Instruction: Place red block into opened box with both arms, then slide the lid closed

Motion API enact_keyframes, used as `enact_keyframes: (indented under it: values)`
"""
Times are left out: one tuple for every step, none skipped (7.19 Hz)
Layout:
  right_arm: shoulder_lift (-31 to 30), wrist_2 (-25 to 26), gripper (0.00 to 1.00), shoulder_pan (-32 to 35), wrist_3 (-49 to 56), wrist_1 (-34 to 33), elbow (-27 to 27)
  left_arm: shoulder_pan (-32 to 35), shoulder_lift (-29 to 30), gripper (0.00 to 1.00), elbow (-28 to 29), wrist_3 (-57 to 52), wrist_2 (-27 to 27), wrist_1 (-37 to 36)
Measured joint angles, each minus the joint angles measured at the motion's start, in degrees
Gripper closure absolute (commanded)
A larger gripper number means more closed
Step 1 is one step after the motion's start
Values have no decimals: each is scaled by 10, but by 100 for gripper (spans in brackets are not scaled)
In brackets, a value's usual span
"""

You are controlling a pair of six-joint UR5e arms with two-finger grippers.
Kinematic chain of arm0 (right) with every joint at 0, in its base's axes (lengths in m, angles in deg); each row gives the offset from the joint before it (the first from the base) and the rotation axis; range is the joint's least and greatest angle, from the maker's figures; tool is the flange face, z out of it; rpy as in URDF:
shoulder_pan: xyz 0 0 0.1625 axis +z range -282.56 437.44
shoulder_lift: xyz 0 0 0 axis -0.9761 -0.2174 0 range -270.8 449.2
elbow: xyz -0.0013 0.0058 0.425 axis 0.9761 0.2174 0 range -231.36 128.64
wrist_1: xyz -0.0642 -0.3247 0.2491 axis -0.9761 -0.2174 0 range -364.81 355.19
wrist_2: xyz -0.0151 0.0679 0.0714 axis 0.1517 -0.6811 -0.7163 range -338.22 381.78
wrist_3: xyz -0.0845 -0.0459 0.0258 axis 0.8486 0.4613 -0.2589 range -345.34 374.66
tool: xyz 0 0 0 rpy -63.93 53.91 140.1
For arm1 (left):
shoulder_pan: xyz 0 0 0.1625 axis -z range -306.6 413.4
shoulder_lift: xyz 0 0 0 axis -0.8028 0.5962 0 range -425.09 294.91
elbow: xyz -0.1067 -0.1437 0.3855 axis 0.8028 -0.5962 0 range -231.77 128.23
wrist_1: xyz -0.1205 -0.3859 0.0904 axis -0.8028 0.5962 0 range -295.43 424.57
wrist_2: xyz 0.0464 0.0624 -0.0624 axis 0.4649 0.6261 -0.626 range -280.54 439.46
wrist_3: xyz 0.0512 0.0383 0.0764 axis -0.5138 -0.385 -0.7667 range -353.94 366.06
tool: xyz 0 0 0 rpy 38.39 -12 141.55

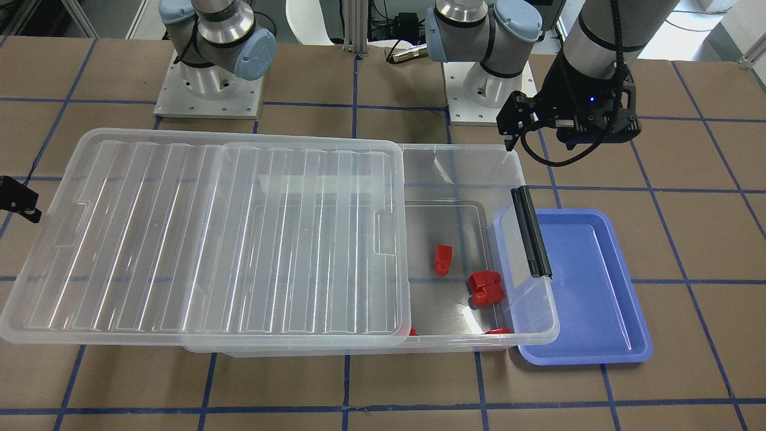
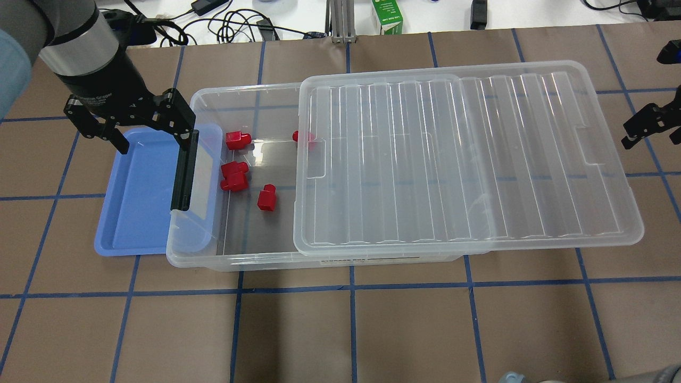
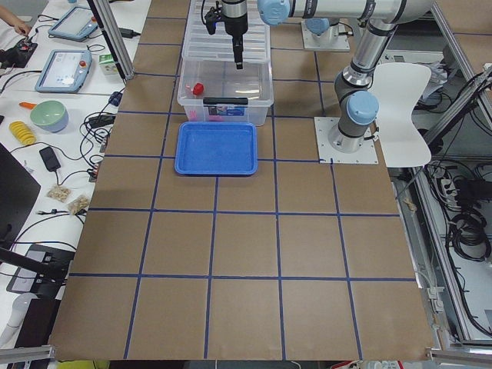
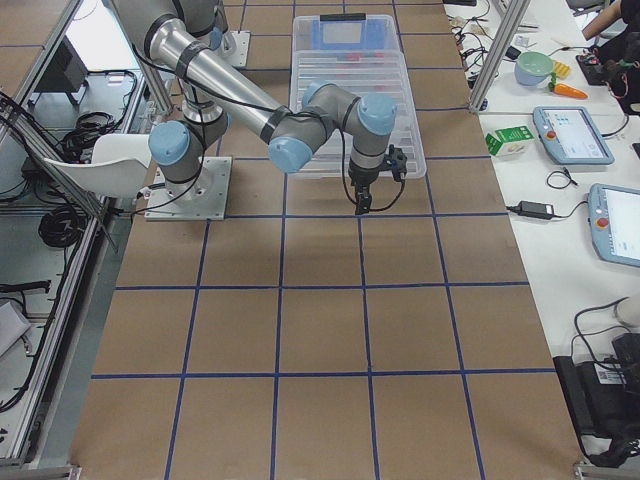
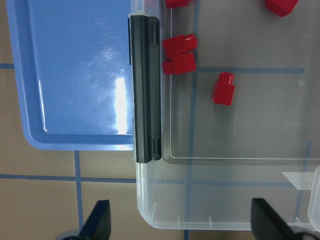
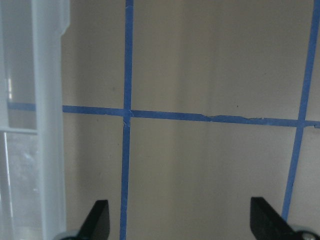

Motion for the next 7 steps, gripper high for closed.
enact_keyframes:
  values:
    - [-1,0,1,11,-12,-1,-3,1,1,0,-1,1,-7,0]
    - [-1,0,1,22,-23,-1,-4,3,0,0,-2,3,-16,0]
    - [-1,0,1,32,-34,-2,-5,4,-3,0,-2,5,-28,0]
    - [-1,0,1,46,-50,-2,-5,4,-5,0,-2,5,-35,0]
    - [-1,0,1,63,-72,-2,-6,4,-7,0,-2,5,-36,0]
    - [-1,0,1,79,-94,-2,-6,4,-9,0,0,4,-35,1]
    - [-1,0,1,97,-116,-2,-6,3,-8,0,2,2,-33,1]
